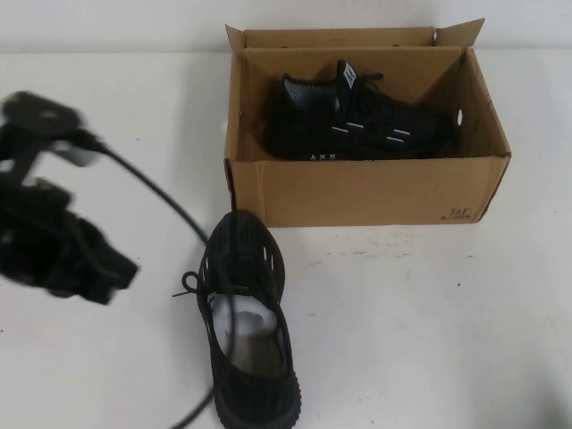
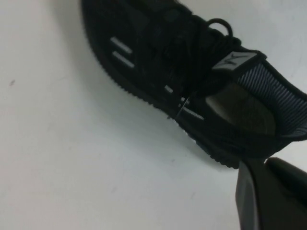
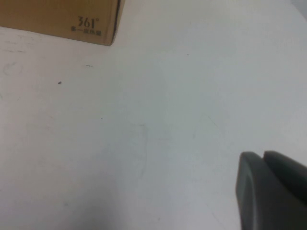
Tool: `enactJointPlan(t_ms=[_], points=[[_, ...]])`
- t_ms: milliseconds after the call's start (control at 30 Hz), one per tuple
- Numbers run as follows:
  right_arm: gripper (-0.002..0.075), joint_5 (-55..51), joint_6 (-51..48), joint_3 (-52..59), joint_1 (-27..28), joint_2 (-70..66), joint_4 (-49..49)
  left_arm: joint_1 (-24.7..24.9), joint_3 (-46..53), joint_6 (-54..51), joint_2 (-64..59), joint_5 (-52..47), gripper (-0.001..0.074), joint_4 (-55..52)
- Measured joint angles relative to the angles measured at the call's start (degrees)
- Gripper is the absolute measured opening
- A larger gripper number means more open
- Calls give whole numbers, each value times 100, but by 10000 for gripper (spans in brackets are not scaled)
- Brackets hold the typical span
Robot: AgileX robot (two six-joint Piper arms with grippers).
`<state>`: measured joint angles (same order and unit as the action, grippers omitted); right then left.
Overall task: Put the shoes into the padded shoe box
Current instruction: Pick up the shoe from the table
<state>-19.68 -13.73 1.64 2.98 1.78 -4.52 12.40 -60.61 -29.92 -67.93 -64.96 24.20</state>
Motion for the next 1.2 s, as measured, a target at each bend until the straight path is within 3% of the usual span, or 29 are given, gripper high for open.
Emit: enactJointPlan(t_ms=[200,333,433,600,700,1033,1200], points=[[-6,0,0,0,0,0,0,1290,-565,-90,-827,97,-4,-1043],[-6,0,0,0,0,0,0,1837,-678,-395,-1165,210,1,-1432],[-6,0,0,0,0,0,0,2103,-693,-672,-1416,388,69,-1462],[-6,0,0,0,0,0,0,2170,-693,-931,-1713,734,298,-1473],[-6,0,0,0,0,0,0,2170,-693,-1000,-1818,936,354,-1494],[-6,0,0,0,0,0,0,2170,-1019,-1282,-2349,1067,373,-1575],[-6,0,-11,0,0,0,0,2170,-1208,-1309,-2648,924,326,-1680]])
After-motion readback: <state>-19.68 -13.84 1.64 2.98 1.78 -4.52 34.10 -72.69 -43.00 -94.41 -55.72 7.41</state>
